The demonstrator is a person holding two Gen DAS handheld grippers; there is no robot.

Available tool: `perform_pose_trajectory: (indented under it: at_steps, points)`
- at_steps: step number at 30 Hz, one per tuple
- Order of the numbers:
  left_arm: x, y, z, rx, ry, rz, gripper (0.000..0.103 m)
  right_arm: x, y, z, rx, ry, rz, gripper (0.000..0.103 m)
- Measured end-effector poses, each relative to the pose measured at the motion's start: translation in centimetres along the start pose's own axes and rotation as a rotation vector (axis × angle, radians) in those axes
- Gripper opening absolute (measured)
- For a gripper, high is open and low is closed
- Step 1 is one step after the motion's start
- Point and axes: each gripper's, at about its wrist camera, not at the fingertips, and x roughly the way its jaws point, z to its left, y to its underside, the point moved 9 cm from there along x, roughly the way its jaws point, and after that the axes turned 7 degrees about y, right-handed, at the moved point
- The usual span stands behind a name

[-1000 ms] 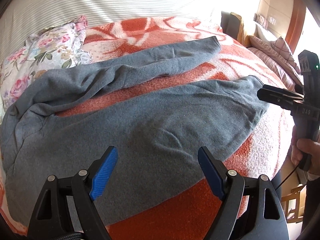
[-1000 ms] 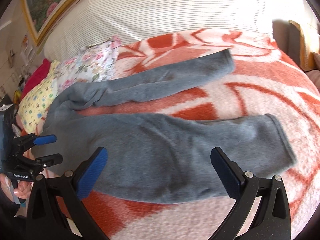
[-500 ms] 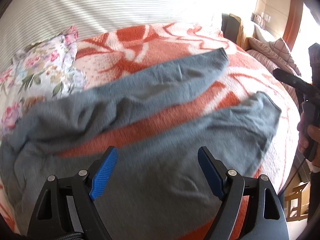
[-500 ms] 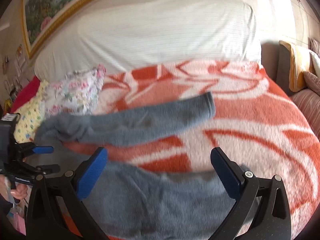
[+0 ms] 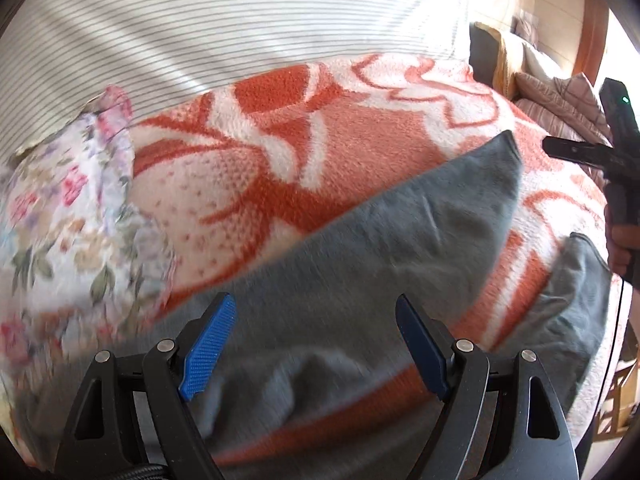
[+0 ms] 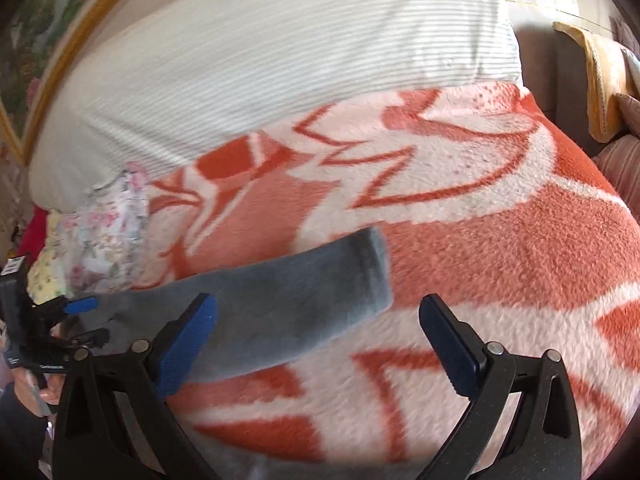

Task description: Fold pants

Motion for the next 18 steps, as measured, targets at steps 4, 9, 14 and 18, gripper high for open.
perform_pose_trajectory:
  at_steps: [4,9,14,18]
  points:
    - [2.3,-1.2,0.7,0.071,0.029,0.045,0.083,2.7,-0.8,-0.3,-0.023,-0.008,0.053,0.079]
    - [6.0,-1.5,1.7,0.11,0.068,0.134,0.083,5.7,-0.8,0.8,-0.102,-0.004,0.131,0.06]
    - [9.0,0.2,2.0,0.1,0.104,0.238,0.039,5.7,-0.2,1.9,-0.194,0.04,0.133,0.02]
    - [7.2,0.5,1.3,0.099,0.111,0.197,0.006,4.0,-0.8,1.9,-0.212,0.062,0.092,0.018]
